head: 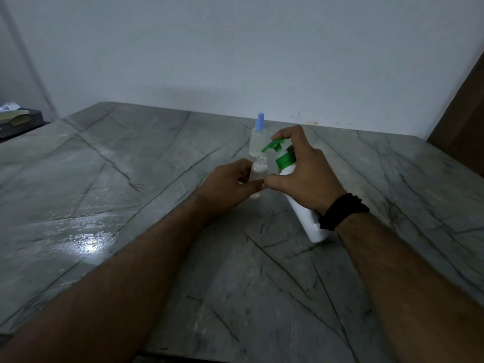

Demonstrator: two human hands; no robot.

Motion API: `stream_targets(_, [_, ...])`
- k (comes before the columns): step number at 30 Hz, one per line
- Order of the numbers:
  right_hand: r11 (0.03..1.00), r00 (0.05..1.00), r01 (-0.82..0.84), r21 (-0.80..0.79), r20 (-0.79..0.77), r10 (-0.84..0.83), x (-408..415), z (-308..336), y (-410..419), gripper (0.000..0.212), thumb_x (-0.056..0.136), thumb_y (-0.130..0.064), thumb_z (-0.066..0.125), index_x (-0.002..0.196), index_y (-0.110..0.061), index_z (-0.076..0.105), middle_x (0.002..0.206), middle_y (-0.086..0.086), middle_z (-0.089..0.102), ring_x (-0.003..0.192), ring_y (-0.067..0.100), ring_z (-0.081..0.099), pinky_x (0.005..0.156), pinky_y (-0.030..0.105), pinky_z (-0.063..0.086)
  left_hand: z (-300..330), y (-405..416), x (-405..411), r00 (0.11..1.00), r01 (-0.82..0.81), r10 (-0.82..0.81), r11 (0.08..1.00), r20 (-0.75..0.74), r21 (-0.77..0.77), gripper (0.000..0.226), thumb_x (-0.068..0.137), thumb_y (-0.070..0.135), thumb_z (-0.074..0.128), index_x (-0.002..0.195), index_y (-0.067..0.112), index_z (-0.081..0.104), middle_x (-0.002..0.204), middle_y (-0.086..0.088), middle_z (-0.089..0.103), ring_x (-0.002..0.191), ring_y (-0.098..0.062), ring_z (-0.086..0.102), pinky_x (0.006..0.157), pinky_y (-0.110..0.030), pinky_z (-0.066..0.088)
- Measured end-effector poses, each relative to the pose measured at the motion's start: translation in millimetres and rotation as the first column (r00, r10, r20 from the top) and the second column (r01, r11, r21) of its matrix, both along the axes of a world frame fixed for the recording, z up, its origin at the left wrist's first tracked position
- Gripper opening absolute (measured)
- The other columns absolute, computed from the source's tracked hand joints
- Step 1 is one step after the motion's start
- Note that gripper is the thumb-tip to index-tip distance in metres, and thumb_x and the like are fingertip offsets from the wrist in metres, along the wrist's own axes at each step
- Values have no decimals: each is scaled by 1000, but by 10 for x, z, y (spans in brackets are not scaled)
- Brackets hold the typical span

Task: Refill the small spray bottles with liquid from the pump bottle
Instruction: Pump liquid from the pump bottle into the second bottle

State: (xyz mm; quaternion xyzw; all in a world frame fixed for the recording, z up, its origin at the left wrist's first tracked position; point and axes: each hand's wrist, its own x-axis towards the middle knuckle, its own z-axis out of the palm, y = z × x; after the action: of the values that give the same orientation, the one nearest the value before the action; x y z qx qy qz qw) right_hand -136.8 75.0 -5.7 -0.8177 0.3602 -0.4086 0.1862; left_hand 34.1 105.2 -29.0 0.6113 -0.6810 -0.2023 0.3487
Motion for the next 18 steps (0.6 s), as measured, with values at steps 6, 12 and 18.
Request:
stream_targets(6, [1000, 1000, -2, 6, -6, 2, 3, 9, -18, 65, 65, -22, 85, 114, -23, 43, 85, -15, 59, 66, 2, 58, 55, 9, 40, -8, -11, 14, 1000, 1, -1, 1000, -3, -12, 46, 87, 40, 66, 126, 18, 58, 123, -1, 65, 108, -14, 60, 96, -33, 48])
stream_targets(12, [1000, 1000, 16, 0, 7, -16, -5, 2, -17, 65, 66, -24, 84, 116, -25, 43, 87, -16, 59, 69, 3, 60, 59, 16, 42, -15, -23, 10, 1000, -3, 3, 1000, 0, -5, 46, 85, 42, 66, 125, 19, 58, 122, 0, 65, 107, -13, 60, 89, -26, 44])
stream_targets(18, [1000, 1000, 9, 6, 3, -9, -2, 6, -31, 67, 64, -23, 85, 116, -26, 43, 87, -16, 60, 67, -1, 60, 56, 9, 43, -19, -31, 15, 1000, 2, -2, 1000, 6, -7, 47, 86, 42, 66, 126, 18, 58, 121, 0, 65, 107, -14, 60, 92, -30, 47])
